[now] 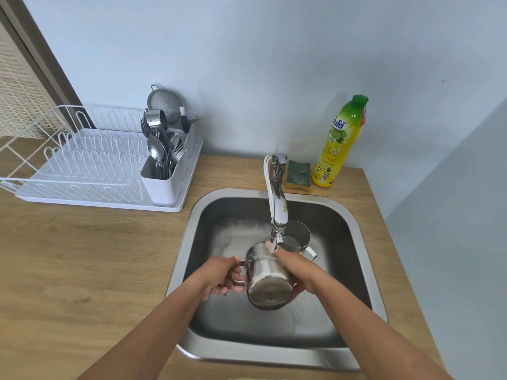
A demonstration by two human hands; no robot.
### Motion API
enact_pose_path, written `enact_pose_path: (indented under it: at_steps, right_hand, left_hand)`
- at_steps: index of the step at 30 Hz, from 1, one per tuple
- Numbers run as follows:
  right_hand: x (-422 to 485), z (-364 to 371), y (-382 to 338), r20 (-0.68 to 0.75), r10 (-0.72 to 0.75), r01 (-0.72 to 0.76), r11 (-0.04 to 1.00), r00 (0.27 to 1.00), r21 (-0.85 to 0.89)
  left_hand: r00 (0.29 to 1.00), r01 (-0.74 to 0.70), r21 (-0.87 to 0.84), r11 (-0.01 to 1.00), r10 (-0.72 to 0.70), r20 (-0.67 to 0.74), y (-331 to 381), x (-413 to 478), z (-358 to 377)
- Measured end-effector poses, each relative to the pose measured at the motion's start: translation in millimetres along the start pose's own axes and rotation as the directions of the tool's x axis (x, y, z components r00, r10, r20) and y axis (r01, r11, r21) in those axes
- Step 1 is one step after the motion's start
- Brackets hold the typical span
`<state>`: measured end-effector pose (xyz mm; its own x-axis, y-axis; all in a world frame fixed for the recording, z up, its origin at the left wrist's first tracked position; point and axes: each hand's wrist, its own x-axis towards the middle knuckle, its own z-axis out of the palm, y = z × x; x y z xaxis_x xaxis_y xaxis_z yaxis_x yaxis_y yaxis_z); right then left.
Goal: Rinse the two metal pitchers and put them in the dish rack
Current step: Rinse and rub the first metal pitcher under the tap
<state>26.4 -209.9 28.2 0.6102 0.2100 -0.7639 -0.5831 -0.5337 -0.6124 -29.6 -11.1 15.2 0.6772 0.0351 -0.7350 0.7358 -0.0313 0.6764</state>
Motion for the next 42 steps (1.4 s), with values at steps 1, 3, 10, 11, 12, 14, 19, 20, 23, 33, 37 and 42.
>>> enact_pose_path:
  at_steps: [1,3,10,11,12,14,19,20,23,33,37,42]
  right_hand:
    - [-2,2,0,0.014,0.001,-0.001,1.0,1.0,0.009]
    - [-3,4,2,0.029,-0.033,0.034,0.999,0.999,-0.019]
    - [-6,4,21,-0.121,-0.248,0.23,0.962,0.961,-0.146]
    - [-8,3,22,-0.133,-0.279,0.255,0.951,0.951,-0.175]
    - [-12,2,22,-0.136,-0.307,0.278,0.939,0.942,-0.201]
    - [-20,-2,20,-0.145,-0.355,0.303,0.907,0.923,-0.293]
    - [-35,-11,15,-0.208,-0.488,0.347,0.807,0.848,-0.478]
    - [-37,-13,14,-0.214,-0.511,0.353,0.786,0.832,-0.507]
    - [-43,-19,11,-0.225,-0.592,0.381,0.719,0.774,-0.581]
    - [-20,-22,5,-0.249,-0.671,0.522,0.715,0.698,-0.465]
    - [-7,-11,2,-0.253,-0.631,0.537,0.766,0.733,-0.353]
    - [7,6,-1,-0.23,-0.557,0.511,0.828,0.798,-0.231]
  left_hand:
    - [1.0,-0.01,-0.005,1.0,0.01,0.014,1,-1,-1]
    - [0.999,-0.032,0.005,0.999,0.032,0.043,1,-4,-3]
    - [0.983,-0.09,0.003,0.996,0.089,0.159,-7,-8,-11]
    - [0.982,-0.095,0.014,0.995,0.091,0.166,-9,-7,-10]
    - [0.981,-0.097,0.023,0.995,0.092,0.172,-10,-6,-8]
    - [0.978,-0.104,0.026,0.994,0.098,0.184,-10,-4,-3]
    - [0.973,-0.153,-0.001,0.988,0.151,0.174,-3,2,12]
    - [0.971,-0.166,-0.012,0.986,0.166,0.171,-1,2,15]
    - [0.962,-0.227,-0.057,0.972,0.233,0.144,4,4,21]
    - [0.913,-0.4,-0.027,0.916,0.396,-0.102,21,-1,17]
    - [0.854,-0.461,0.178,0.869,0.489,-0.176,23,-8,3]
    - [0.771,-0.506,0.406,0.761,0.61,-0.183,30,-23,-14]
